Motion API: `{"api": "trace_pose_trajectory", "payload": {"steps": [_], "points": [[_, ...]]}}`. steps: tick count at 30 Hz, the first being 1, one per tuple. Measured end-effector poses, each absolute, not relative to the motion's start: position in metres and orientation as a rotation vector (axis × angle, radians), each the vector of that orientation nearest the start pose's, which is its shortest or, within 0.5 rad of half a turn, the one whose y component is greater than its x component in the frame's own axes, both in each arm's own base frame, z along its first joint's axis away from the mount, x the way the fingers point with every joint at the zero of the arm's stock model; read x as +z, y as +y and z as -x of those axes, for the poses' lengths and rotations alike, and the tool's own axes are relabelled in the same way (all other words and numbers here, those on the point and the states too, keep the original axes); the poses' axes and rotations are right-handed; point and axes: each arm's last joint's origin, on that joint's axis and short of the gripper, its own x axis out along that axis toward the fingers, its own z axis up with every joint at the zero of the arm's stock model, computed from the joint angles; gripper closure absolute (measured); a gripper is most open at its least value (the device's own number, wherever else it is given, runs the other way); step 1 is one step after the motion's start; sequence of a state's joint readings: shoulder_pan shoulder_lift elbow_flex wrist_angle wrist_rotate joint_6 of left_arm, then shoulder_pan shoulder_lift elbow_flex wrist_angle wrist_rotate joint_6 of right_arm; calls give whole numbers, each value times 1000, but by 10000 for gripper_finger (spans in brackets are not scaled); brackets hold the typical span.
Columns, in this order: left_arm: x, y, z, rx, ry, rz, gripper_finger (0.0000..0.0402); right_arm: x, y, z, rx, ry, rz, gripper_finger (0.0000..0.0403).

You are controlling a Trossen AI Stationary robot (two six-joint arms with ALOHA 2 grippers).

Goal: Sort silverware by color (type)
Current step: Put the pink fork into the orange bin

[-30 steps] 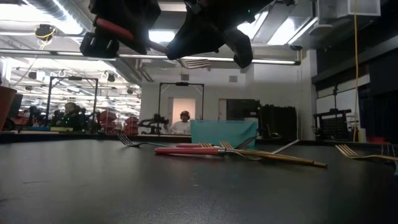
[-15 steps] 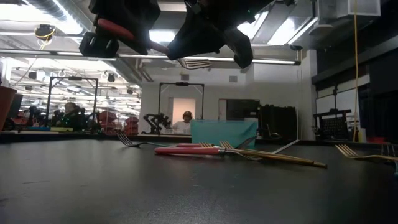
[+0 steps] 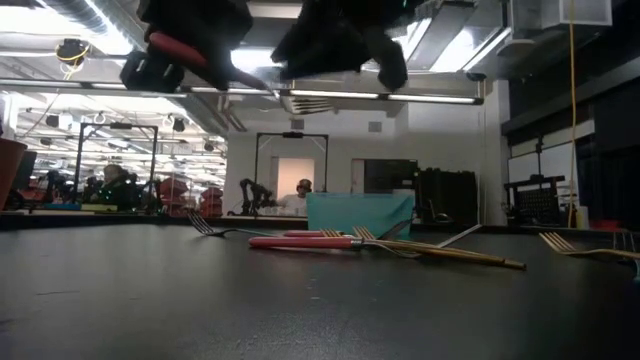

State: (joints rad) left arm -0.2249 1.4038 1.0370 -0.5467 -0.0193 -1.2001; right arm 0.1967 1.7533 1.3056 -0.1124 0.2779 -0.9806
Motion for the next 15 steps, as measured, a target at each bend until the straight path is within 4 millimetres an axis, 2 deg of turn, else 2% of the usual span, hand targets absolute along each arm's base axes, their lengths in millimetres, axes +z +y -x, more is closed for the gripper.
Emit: {"api": "trace_pose_trajectory", "payload": {"steps": [7, 11, 15], "points": [[275, -60, -252, 374, 933, 1040, 378, 294, 65, -369, 168, 510, 1073, 283], [284, -66, -223, 433, 1028, 1126, 378, 300, 60, -356, 120, 593, 1063, 283], [288, -77, -194, 528, 1157, 1210, 378, 299, 57, -348, 98, 677, 1048, 283]]}}
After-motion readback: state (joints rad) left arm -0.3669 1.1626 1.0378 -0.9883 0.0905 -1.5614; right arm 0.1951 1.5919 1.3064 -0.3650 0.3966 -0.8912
